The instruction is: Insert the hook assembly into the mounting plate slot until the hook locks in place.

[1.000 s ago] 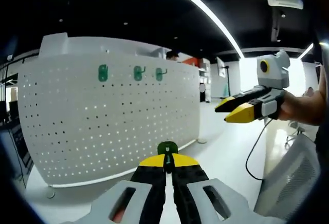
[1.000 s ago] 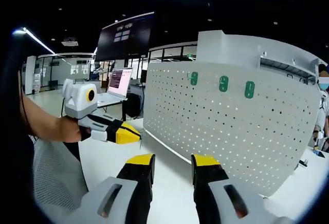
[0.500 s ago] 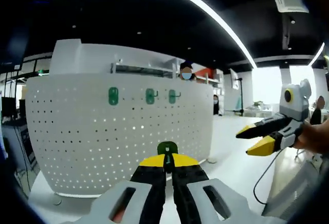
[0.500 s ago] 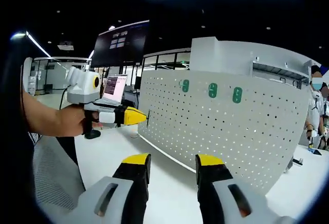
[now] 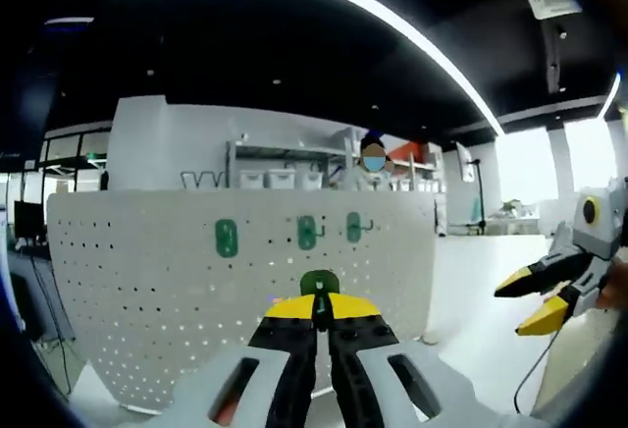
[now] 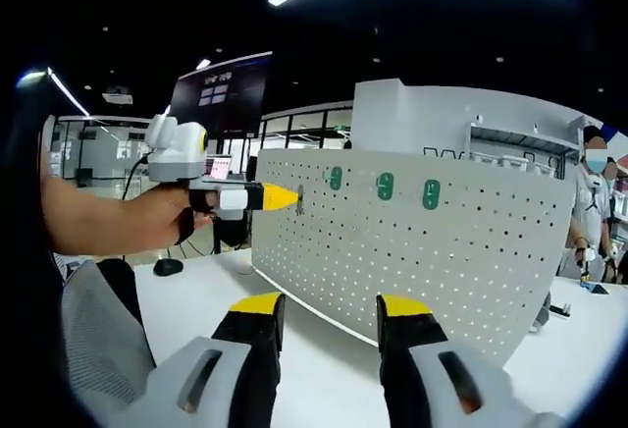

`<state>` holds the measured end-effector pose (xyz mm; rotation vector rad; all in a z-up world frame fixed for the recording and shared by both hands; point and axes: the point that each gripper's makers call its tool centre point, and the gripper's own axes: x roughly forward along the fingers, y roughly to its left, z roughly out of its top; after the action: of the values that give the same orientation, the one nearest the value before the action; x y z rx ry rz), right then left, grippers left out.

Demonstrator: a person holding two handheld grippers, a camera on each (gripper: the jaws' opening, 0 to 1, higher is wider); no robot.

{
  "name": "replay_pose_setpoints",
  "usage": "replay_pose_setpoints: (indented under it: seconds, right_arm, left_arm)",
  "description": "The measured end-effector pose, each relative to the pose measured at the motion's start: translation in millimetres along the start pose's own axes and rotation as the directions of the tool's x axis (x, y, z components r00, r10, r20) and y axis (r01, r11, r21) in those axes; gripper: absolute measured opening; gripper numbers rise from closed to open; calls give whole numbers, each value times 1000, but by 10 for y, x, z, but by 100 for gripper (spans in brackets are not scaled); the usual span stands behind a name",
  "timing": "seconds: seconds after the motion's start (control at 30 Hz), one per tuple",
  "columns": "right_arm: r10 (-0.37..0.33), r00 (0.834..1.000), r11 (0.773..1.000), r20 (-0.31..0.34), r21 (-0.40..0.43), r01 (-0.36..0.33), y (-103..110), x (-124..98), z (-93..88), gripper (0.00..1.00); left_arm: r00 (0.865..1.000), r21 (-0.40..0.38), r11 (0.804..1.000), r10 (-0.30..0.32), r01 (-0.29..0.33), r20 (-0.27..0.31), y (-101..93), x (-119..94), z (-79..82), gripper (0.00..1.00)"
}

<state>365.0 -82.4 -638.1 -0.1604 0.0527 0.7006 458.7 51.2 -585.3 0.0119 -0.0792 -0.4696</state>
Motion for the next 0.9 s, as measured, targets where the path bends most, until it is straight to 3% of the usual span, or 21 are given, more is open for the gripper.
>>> replay_pose_setpoints:
  seconds: [0.33, 0.9]
  right_arm:
    - [-15, 1000, 1000, 5, 15, 15, -47, -41, -2, 39]
    - [-42, 999, 997, -8, 57, 42, -198, -103, -134, 40]
  left_arm:
    - [997, -9, 999, 44, -43, 64, 95, 305, 256, 3]
    - [992, 0, 993, 115, -115, 56, 281, 756, 239, 2]
